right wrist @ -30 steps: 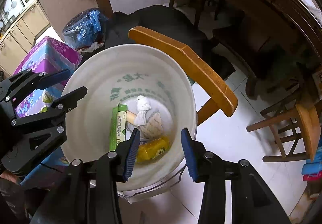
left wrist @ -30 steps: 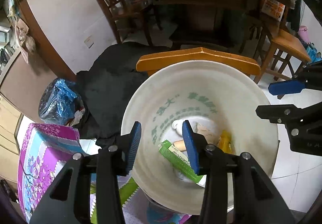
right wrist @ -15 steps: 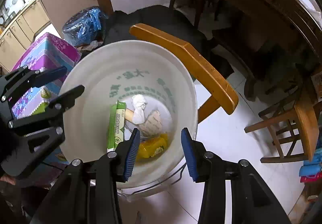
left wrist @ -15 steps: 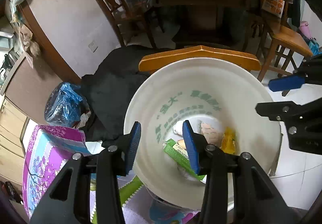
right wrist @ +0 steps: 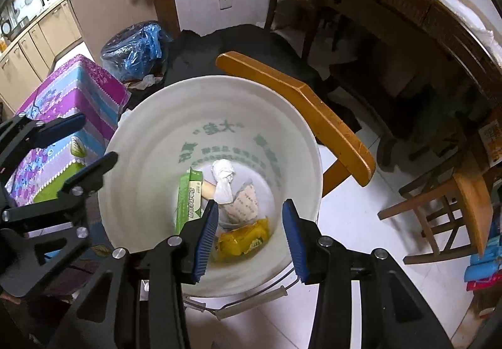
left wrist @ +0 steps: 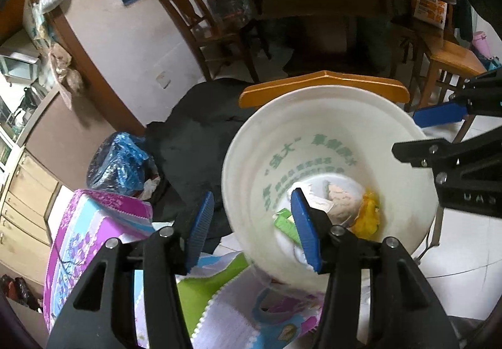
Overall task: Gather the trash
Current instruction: 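Move both open grippers back from the bucket to the table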
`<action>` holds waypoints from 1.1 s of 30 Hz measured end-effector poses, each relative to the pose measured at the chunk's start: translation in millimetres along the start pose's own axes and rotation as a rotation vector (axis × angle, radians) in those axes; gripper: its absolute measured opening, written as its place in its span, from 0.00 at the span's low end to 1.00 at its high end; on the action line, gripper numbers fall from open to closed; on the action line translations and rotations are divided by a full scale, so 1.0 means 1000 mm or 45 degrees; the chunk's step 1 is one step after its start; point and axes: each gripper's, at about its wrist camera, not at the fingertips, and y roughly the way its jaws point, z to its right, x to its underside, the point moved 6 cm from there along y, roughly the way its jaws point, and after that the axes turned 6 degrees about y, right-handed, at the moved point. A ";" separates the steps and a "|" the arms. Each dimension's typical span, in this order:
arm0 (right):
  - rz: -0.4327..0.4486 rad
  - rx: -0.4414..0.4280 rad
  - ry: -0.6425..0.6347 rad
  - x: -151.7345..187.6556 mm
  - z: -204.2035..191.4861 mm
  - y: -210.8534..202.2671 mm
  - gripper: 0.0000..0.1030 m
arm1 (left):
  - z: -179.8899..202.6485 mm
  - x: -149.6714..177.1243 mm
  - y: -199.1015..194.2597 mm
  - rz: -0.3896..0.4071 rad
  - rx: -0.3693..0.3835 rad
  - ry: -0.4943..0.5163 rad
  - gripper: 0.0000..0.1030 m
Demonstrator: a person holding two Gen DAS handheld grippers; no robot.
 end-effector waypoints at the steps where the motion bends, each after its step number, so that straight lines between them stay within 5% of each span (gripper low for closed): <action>1: 0.008 -0.003 -0.003 0.001 -0.003 0.000 0.42 | -0.002 0.004 -0.002 0.002 -0.009 -0.005 0.50; 10: 0.107 -0.052 -0.066 0.015 -0.053 -0.006 0.42 | -0.033 0.065 -0.025 -0.017 -0.092 -0.124 0.54; 22: 0.074 -0.286 -0.104 0.056 -0.155 0.003 0.48 | -0.098 0.162 -0.060 -0.089 -0.177 -0.426 0.56; 29: 0.153 -0.391 -0.189 0.074 -0.225 -0.014 0.49 | -0.127 0.245 -0.090 -0.147 -0.242 -0.617 0.58; 33: 0.156 -0.441 -0.295 0.080 -0.266 -0.020 0.49 | -0.155 0.300 -0.113 -0.185 -0.362 -0.766 0.58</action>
